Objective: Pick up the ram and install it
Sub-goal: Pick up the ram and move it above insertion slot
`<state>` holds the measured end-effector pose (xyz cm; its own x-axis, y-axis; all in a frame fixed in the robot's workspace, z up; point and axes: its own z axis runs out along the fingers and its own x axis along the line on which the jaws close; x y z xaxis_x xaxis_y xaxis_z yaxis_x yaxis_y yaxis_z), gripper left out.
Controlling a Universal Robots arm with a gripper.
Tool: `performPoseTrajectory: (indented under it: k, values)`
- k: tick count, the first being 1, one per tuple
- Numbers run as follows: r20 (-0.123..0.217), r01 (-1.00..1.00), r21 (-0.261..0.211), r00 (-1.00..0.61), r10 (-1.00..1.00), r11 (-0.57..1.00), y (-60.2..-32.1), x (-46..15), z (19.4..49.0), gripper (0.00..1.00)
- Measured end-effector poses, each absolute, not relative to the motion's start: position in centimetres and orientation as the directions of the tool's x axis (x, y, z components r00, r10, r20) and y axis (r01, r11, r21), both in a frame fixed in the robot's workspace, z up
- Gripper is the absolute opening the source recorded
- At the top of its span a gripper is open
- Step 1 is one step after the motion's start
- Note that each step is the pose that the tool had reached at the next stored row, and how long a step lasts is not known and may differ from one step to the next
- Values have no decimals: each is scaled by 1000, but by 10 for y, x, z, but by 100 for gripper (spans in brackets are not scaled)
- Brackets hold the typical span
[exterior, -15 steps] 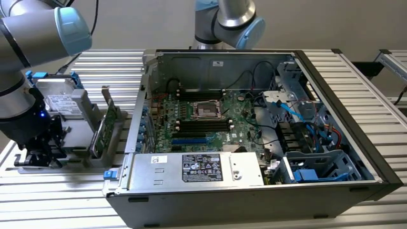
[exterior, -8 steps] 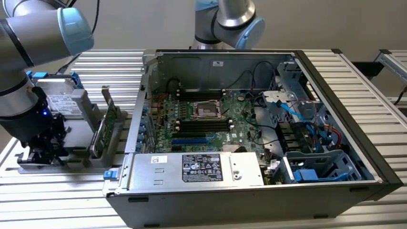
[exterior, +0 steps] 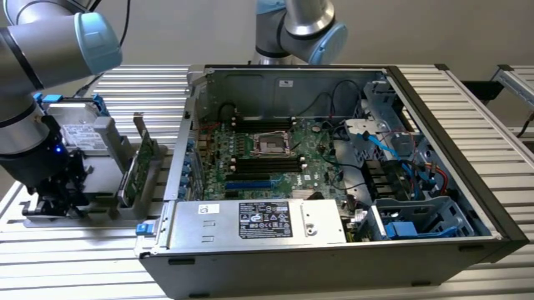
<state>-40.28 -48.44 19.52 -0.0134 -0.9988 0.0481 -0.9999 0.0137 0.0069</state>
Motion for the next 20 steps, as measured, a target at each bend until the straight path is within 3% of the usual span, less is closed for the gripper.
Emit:
performPoseTrajectory:
  k: [8,10,12,14,20]
  values:
    - [48,-1000,7,-13,-999,14,-484,-403,194,33]
    - [48,-1000,7,-13,-999,14,-484,-403,194,31]
    - [48,-1000,7,-13,-999,14,-484,-403,194,18]
    - [48,-1000,7,-13,-999,14,-484,-403,194,13]
    - [48,-1000,7,-13,-999,14,-484,-403,194,13]
